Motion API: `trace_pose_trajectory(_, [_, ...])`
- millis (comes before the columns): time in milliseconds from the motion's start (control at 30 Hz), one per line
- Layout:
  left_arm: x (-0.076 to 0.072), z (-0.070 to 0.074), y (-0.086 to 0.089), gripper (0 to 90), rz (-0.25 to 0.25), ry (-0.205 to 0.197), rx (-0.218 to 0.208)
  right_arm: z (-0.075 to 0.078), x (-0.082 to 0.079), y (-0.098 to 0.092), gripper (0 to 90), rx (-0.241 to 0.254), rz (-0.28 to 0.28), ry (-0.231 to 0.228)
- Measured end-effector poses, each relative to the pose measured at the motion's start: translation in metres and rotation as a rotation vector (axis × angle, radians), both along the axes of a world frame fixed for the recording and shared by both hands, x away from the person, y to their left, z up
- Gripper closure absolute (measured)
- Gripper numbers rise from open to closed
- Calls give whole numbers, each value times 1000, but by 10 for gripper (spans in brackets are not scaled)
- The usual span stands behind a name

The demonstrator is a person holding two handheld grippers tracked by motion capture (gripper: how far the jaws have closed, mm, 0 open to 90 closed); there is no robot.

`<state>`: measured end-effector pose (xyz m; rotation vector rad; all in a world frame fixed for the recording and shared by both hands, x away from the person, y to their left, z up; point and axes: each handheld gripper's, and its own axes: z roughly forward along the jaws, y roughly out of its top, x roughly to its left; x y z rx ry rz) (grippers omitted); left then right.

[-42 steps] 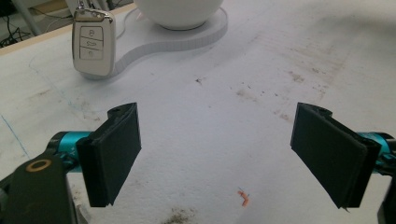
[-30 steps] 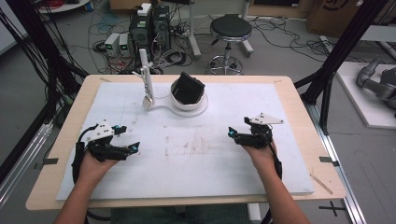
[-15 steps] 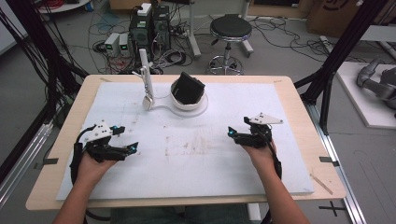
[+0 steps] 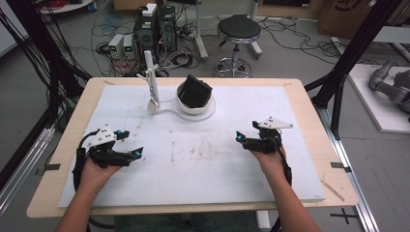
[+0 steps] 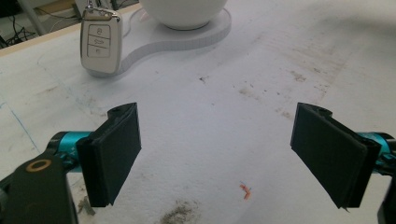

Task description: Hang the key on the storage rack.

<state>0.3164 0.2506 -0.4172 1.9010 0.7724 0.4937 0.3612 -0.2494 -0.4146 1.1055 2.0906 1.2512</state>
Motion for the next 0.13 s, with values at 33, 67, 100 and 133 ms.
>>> trace_pose_trajectory(33, [0,0,0,161,-2,-1,4,0,0,0,203,0,-1,-1])
trace_pose_trajectory(67, [0,0,-1,161,-2,0,3,0,0,0,203,3,-1,-1])
trace_pose_trajectory(100, [0,0,-1,161,-2,1,2,0,0,0,203,2,0,-1])
trace_pose_trajectory(133, [1,0,-1,161,-5,0,5,0,0,0,203,2,1,-4])
